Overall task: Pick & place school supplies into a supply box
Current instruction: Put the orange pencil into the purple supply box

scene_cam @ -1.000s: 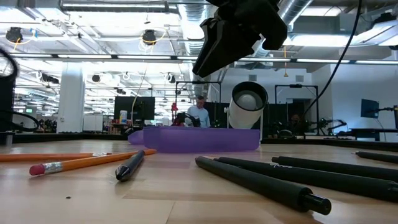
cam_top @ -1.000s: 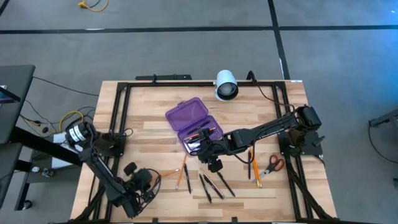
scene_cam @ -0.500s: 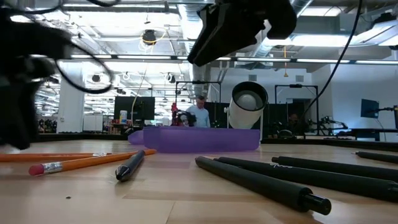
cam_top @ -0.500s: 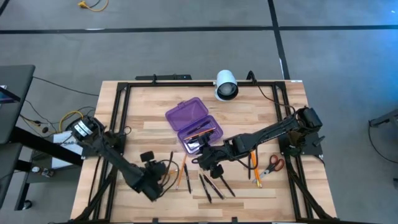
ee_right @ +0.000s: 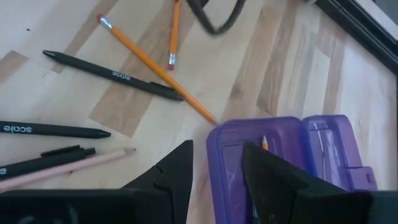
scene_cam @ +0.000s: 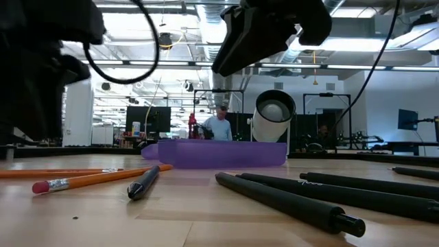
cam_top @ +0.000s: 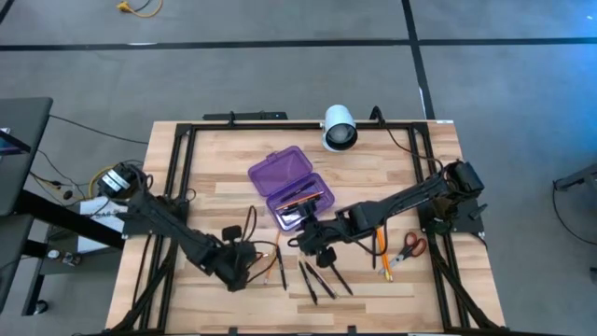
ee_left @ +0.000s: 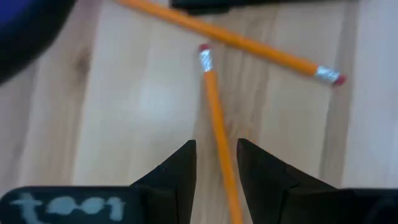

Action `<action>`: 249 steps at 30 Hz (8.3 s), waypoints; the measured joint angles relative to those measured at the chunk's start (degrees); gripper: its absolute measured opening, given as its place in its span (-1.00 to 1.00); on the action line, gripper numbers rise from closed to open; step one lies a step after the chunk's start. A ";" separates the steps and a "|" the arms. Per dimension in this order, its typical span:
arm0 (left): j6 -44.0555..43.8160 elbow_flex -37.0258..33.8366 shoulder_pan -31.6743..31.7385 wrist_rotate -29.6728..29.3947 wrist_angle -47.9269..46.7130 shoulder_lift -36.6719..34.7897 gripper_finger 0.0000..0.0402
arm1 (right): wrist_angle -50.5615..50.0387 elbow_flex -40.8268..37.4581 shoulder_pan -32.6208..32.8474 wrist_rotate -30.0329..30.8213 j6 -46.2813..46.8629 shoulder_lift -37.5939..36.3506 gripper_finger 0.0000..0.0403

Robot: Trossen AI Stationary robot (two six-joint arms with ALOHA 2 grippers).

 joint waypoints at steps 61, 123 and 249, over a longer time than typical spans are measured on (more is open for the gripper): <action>9.05 -7.97 12.95 2.02 21.91 1.06 -0.47 | -2.86 -0.35 0.70 -0.24 4.52 0.00 -0.33; 7.27 0.41 12.06 3.34 1.78 6.75 -0.98 | -3.41 -0.39 0.70 -0.24 5.07 0.00 -0.33; 53.18 15.71 37.75 0.46 -0.09 13.66 -0.89 | -4.07 -11.98 7.08 7.28 27.04 0.00 -0.33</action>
